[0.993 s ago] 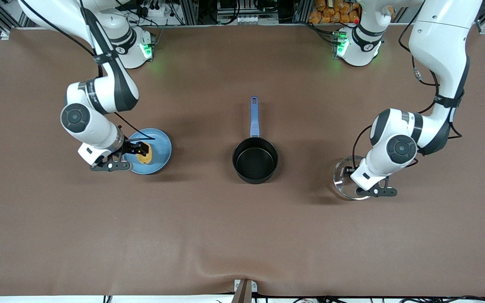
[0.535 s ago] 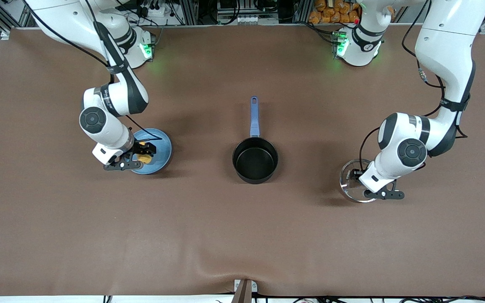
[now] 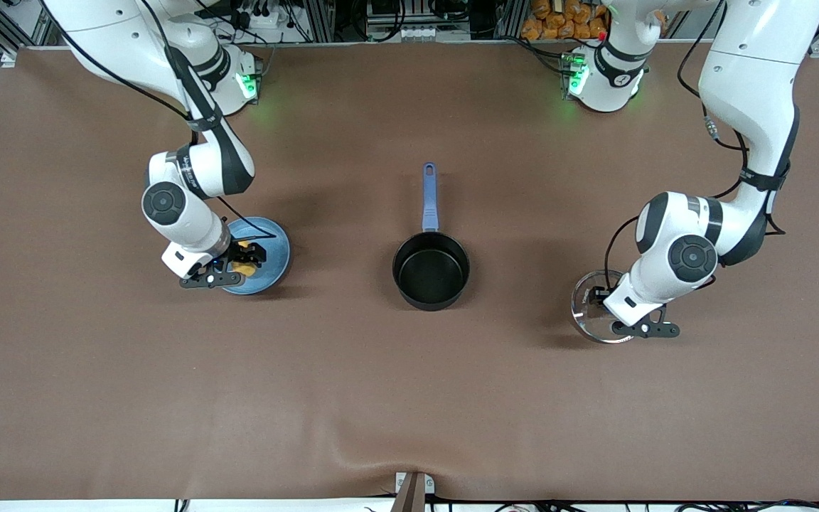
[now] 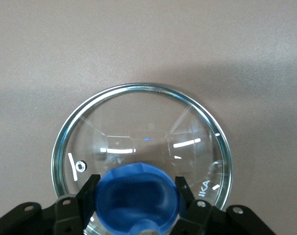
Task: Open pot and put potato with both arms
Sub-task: 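Grasp the yellow potato on the blue plate with the right gripper, then carry the potato over the pot while the left gripper sets the lid down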
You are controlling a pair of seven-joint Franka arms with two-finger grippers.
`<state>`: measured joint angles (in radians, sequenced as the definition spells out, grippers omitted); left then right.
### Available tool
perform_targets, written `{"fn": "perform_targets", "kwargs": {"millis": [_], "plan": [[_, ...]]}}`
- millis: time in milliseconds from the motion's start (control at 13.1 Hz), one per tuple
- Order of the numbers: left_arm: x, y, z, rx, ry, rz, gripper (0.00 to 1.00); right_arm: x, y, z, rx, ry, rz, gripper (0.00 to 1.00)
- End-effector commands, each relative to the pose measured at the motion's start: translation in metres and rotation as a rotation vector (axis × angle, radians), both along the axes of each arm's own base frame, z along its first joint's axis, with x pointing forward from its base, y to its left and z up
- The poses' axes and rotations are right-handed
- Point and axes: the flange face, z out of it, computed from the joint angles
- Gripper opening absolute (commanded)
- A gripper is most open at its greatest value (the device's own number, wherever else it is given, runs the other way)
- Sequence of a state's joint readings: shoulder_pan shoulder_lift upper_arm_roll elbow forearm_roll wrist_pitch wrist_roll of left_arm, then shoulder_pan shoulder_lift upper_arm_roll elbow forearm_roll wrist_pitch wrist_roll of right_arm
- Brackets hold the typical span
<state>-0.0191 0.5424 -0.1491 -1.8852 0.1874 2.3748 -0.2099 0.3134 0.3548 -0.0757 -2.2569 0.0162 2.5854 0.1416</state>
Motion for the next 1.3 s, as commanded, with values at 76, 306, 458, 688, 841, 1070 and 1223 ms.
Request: {"fn": "perform_targets", "kwargs": {"millis": [76, 306, 458, 688, 841, 1070, 1223], "plan": [[0.002, 0.001, -0.003, 0.004, -0.024, -0.02, 0.0, -0.006, -0.001, -0.003, 0.007, -0.016, 0.016, 0.07], [0.002, 0.001, -0.006, 0.001, -0.023, -0.02, 0.0, -0.007, 0.0, -0.001, 0.006, -0.011, 0.013, 0.0], [0.002, 0.001, -0.006, 0.001, -0.023, -0.02, 0.0, -0.006, 0.003, 0.019, 0.009, -0.004, 0.013, 0.0], [0.002, 0.007, -0.008, 0.003, -0.018, -0.011, 0.07, 0.002, 0.009, 0.078, 0.014, 0.021, 0.013, 0.0], [0.002, 0.009, -0.007, 0.003, -0.019, -0.008, 0.99, 0.018, 0.016, 0.123, 0.012, 0.044, 0.012, 0.0], [0.005, 0.013, 0.006, 0.004, -0.037, 0.005, 1.0, 0.032, 0.057, 0.174, 0.005, 0.055, -0.013, 0.0], [0.009, 0.013, 0.038, 0.005, -0.077, 0.015, 1.0, 0.024, 0.116, 0.193, 0.011, 0.014, -0.055, 0.0]]}}
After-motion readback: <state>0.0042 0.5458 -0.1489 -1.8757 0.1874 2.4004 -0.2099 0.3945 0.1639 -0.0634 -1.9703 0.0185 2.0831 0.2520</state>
